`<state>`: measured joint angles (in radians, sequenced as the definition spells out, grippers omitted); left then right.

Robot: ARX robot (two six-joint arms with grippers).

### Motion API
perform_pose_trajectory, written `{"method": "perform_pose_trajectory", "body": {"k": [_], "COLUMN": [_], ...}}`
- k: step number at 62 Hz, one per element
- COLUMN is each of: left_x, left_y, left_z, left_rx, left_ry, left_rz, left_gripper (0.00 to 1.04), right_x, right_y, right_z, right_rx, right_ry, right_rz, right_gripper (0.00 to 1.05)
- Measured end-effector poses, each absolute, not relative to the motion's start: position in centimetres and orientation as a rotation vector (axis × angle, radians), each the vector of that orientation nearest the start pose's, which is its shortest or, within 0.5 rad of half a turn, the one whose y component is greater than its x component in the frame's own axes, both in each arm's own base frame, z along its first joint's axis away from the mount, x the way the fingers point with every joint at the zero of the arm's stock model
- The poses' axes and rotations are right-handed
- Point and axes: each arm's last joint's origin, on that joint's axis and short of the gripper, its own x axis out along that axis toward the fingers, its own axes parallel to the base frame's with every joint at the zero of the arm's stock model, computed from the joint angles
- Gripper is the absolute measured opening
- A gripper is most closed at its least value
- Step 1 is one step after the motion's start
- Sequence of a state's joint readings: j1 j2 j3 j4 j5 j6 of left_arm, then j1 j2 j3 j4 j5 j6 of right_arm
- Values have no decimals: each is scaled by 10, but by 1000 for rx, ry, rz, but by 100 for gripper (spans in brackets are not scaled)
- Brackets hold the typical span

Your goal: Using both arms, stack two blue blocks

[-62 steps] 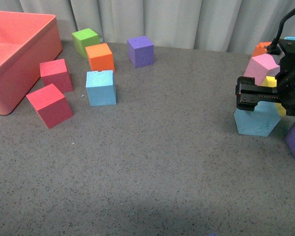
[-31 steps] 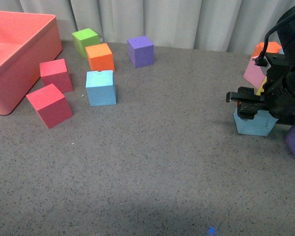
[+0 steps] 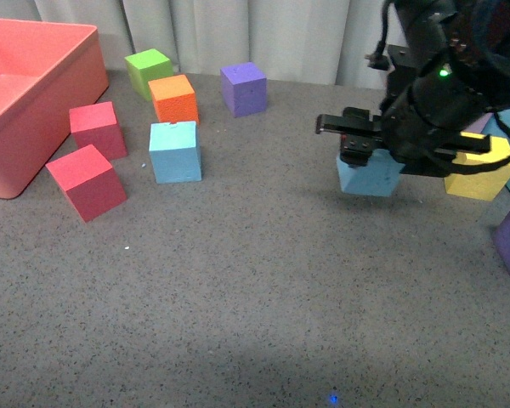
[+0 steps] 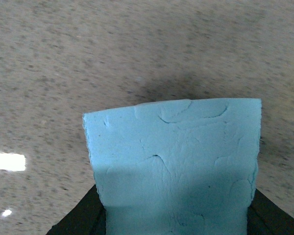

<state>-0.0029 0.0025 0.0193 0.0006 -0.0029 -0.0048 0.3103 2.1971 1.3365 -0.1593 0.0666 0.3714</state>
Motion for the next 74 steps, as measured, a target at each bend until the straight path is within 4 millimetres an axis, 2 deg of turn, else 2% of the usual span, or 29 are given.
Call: {"method": "perform_pose_trajectory", "body": {"k": [9,20,37,57,74], "left_x": [97,97,97,97,97], "left_y": [0,0,0,0,0], "left_z": [170,170,170,170,170], "left_rx": [-5,-5,-5,-5,-5], "left_ry": [-17,-17,-17,-17,-17], "left_rz": [0,0,0,0,0], "left_gripper": [98,98,98,98,98], "right_x": [416,419,422,417,404], "right_y": [157,180,191,190,184], "right_z": [79,68,66,71,118], "right_rx": [148,131,126,137,127], "right_ry": [1060,1084,1088,1078,946], "right_rz": [53,76,83,90,106], "right_gripper": [47,47,47,97,95]}}
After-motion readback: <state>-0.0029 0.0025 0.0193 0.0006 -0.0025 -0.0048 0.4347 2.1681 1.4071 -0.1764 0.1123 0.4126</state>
